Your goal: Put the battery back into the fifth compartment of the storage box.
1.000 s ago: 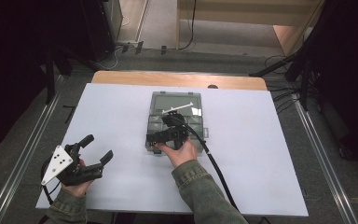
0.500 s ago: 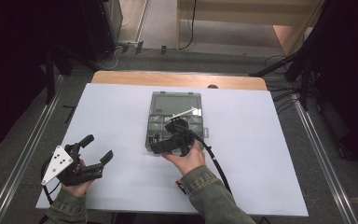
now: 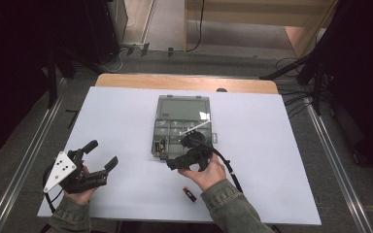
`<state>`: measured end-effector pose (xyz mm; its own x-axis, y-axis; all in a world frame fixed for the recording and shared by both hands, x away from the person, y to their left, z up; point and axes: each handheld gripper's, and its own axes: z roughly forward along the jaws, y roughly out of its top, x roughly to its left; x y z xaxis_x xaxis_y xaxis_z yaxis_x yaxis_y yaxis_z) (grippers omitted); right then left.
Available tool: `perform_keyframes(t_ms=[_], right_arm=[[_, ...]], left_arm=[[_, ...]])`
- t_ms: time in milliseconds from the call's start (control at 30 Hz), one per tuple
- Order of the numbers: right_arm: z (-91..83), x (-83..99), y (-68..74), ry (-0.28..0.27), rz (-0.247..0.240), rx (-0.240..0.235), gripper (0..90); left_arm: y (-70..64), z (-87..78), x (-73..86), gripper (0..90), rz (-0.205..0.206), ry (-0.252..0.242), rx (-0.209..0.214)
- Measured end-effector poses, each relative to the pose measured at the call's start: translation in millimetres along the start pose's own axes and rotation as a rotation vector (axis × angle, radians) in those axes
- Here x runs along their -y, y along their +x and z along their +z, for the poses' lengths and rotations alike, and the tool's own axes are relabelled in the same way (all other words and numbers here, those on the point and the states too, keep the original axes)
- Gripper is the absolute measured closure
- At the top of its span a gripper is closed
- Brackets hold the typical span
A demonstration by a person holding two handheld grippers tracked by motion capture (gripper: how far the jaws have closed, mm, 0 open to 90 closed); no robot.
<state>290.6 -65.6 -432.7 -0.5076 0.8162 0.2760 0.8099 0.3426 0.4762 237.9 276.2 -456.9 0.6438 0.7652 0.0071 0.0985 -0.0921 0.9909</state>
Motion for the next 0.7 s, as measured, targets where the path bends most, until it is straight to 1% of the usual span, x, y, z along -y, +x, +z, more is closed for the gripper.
perform_keyframes(t_ms=[100, 200, 400, 467, 567, 700], right_arm=[[-2.0, 5.4, 2.6, 0.014, -0.034, 0.016, 0.0], [-2.6, 10.8, 5.3, 0.035, -0.06, 0.017, 0.0], [-2.4, 24.4, 9.1, 0.075, -0.092, 0.02, 0.0], [-2.9, 28.3, 9.1, 0.083, -0.09, 0.03, 0.0], [-3.7, 32.5, 7.6, 0.086, -0.095, 0.031, 0.0], [-4.6, 38.8, 5.5, 0.098, -0.091, 0.04, 0.0]], left_arm=[[0.0, 0.0, 0.1, 14.2, 0.002, 0.0, -0.001], [-0.1, 0.0, 0.0, 14.2, 0.001, 0.002, -0.001], [-0.4, -0.1, 0.1, 14.2, 0.0, 0.002, 0.0], [-0.5, 0.0, 0.1, 14.2, 0.0, 0.001, 0.001], [-0.5, 0.2, 0.2, 14.2, 0.0, 0.002, 0.0], [-0.6, 0.1, 0.2, 14.2, 0.0, 0.002, -0.001]])
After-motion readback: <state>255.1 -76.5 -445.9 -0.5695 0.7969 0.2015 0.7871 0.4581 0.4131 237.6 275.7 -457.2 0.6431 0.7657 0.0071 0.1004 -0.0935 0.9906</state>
